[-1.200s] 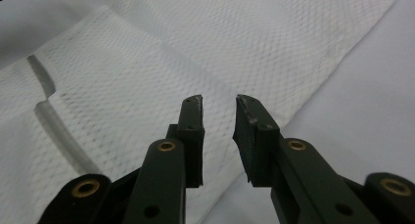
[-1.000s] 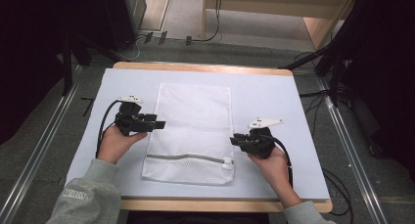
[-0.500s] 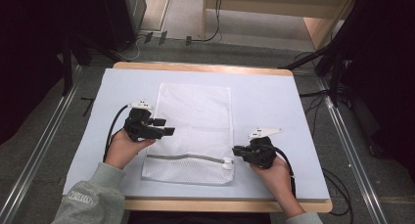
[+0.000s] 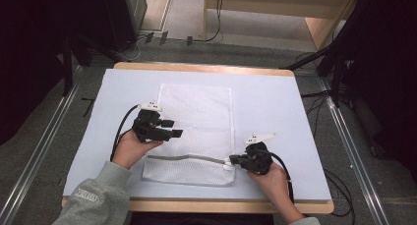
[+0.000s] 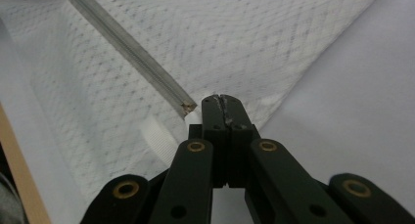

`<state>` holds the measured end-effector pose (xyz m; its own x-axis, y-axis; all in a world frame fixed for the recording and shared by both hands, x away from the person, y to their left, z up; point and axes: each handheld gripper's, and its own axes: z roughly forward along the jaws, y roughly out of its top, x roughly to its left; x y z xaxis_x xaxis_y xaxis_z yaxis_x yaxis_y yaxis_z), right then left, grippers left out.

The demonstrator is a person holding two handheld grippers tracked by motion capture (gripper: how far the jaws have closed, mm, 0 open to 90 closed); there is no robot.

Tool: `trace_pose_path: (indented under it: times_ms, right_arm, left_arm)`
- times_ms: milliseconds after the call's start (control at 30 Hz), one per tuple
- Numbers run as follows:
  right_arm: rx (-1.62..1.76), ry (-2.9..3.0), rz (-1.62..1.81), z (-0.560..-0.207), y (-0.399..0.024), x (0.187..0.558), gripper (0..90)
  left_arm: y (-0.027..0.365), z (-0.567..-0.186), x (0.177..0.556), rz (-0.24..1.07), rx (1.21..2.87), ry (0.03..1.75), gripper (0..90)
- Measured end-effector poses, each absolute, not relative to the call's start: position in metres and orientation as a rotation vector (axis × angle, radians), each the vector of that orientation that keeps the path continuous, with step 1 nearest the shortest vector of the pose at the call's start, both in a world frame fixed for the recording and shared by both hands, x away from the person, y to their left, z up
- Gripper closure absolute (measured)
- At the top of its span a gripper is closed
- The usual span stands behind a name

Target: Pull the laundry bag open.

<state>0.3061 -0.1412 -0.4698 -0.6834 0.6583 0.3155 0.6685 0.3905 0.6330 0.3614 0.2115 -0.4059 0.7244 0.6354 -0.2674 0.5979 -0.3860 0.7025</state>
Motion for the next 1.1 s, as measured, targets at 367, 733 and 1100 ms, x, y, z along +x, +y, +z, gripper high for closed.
trace_pose_path:
  times_ms: [367, 733, 1100]
  right_arm:
    - [-1.192, -2.603, -1.242, -0.467, -0.128, 0.297, 90.0]
    - [-1.204, -2.697, -1.228, -0.464, -0.140, 0.299, 90.0]
    - [-1.119, -2.773, -1.206, -0.471, -0.131, 0.301, 90.0]
  left_arm:
    - [0.197, -0.403, 0.355, 0.032, 2.104, 0.887, 42.0]
    - [0.159, -0.405, 0.340, -0.054, 2.138, 0.803, 44.0]
    - [0.128, -0.422, 0.334, -0.098, 2.177, 0.763, 50.6]
